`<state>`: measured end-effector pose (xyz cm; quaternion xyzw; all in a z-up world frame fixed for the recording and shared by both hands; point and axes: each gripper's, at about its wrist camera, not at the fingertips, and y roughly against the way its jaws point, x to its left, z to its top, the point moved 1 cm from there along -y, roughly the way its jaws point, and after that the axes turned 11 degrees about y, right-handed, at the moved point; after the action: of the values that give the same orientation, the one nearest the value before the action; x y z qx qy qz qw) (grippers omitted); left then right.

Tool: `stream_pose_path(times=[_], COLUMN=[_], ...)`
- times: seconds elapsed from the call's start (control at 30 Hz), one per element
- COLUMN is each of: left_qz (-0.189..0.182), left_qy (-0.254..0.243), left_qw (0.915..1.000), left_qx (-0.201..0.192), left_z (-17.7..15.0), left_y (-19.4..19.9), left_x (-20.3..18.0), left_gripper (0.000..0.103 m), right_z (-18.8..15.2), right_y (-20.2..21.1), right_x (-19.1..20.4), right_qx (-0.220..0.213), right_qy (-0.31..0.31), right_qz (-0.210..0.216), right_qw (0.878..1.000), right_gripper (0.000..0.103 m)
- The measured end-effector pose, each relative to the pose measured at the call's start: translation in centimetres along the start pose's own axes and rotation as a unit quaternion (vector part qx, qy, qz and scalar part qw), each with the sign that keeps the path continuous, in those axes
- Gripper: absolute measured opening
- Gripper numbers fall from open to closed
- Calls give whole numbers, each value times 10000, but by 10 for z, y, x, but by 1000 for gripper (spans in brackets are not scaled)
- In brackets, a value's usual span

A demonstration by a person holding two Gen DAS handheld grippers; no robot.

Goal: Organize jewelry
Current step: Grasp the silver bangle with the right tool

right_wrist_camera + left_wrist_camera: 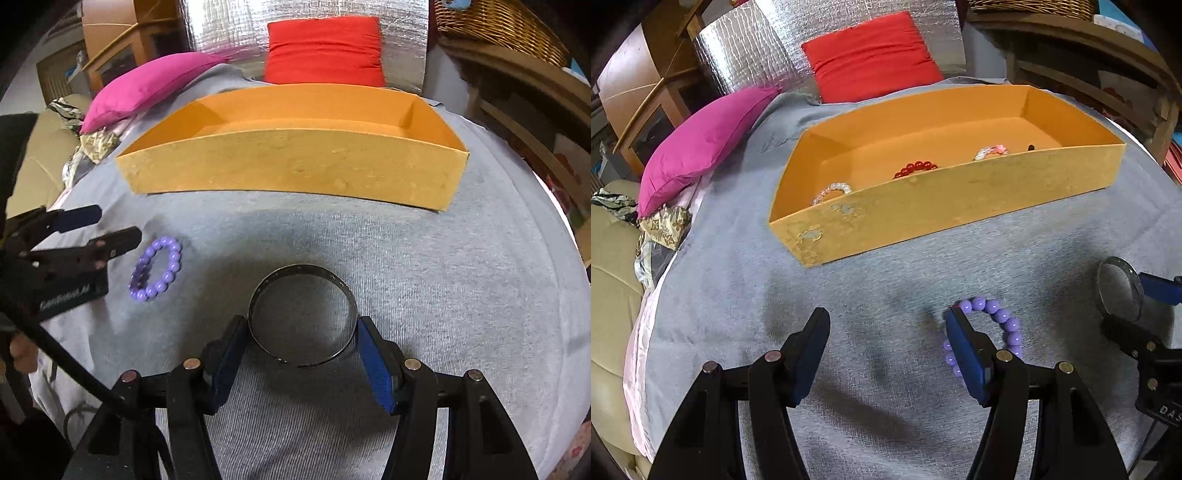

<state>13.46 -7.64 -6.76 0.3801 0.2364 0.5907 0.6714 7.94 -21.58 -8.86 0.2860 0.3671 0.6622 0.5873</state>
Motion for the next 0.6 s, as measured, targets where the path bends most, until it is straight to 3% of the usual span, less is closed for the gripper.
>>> stream_pose_path(times=[0.6], left_qz=[-5], left_qy=[-199], left_qw=[9998], left_qx=[-63], left_z=[1], left_y=[0], left_x=[-7], left_gripper=[66], right_z=[-3], right_y=[-3], right_x=[-10], right_qx=[76], right_qy=[-241], right_qz=[54], right_qw=[9997], right_gripper=[65])
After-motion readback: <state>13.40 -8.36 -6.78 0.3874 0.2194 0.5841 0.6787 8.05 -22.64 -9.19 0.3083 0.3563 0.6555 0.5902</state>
